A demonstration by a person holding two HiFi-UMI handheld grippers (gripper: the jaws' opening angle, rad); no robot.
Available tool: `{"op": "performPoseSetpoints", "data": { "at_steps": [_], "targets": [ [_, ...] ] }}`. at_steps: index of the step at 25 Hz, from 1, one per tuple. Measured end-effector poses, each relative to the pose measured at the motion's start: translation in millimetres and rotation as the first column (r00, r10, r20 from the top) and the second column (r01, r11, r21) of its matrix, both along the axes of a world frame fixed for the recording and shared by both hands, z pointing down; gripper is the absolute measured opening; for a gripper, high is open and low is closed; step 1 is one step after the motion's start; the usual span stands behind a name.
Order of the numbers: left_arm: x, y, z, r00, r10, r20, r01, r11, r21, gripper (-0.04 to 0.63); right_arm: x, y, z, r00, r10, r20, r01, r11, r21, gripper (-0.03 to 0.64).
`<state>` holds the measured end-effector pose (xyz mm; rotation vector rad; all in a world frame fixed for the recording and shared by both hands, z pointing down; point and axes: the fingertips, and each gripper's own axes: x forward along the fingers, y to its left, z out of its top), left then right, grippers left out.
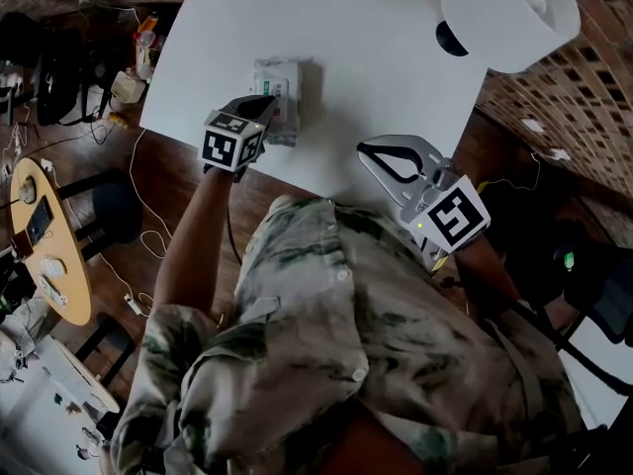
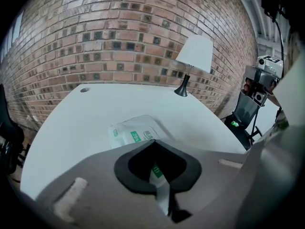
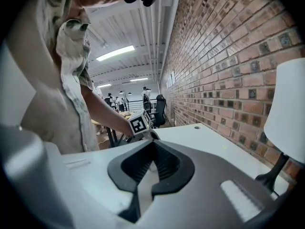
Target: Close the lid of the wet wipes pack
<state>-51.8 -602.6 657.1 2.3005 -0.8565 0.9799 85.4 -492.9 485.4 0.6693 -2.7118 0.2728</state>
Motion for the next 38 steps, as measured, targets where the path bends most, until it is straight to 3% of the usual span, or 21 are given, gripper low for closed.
{"op": "performPoseSetpoints", "data": {
  "at_steps": [8,16,26,30,34,38],
  "targets": [
    [-4.3,2.3,-18.6,0.997,-0.015,-0.074,0.019,0.998,0.053,0.003,-12.4,5.1,-12.9,1.0,-0.004,-0.013,0.004,0.999,0.037,0.006],
    [-25.6,34.3,-89.4,0.982,-0.017,-0.187,0.051,0.982,0.18,0.003,-39.4,31.3,-23.0,1.0,-0.001,-0.027,0.003,0.998,0.068,0.006],
    [-68.8,149.7,-186.4,0.91,0.036,-0.412,0.089,0.956,0.28,0.002,-90.9,93.2,-45.4,0.995,0.095,-0.019,-0.093,0.991,0.101,0.006],
    [-84.3,207.6,-220.3,0.888,0.118,-0.445,0.036,0.946,0.323,0.002,-108.2,132.8,-50.3,0.991,0.126,-0.045,-0.119,0.984,0.13,0.006],
    [-97.4,257.6,-250.7,0.864,0.167,-0.474,0.037,0.92,0.391,0.002,-126.7,182.6,-54.0,0.986,0.161,-0.044,-0.155,0.982,0.111,0.006],
    [-96.7,300.1,-252.3,0.855,0.21,-0.474,-0.002,0.915,0.402,0.002,-134.8,233.7,-46.1,0.982,0.178,-0.059,-0.174,0.982,0.073,0.006]
  ]
}}
